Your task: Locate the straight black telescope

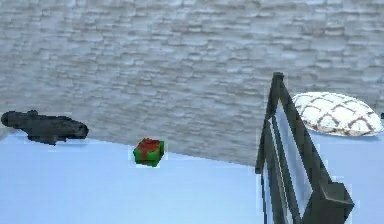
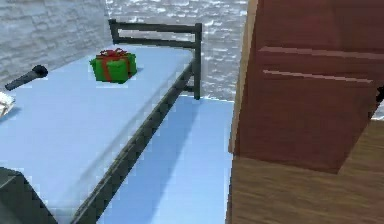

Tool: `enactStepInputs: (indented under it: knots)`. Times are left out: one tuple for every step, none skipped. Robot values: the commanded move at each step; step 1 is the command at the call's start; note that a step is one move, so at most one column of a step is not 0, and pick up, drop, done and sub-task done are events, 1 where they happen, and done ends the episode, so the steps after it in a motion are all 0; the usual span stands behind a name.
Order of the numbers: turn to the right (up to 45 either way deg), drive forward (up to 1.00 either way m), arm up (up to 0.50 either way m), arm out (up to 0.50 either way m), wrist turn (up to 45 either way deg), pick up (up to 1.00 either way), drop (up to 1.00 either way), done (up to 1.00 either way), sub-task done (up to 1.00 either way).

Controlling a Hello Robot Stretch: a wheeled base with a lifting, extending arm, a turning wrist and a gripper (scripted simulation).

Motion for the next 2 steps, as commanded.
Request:
enactStepInputs:
  knots:
    - [-21.0, 0.00, 0.00, 0.00, 0.0, 0.00, 0.00, 0.00, 0.00]
    - [-3.0, 0.00, 0.00, 0.00, 0.0, 0.00, 0.00, 0.00, 0.00]
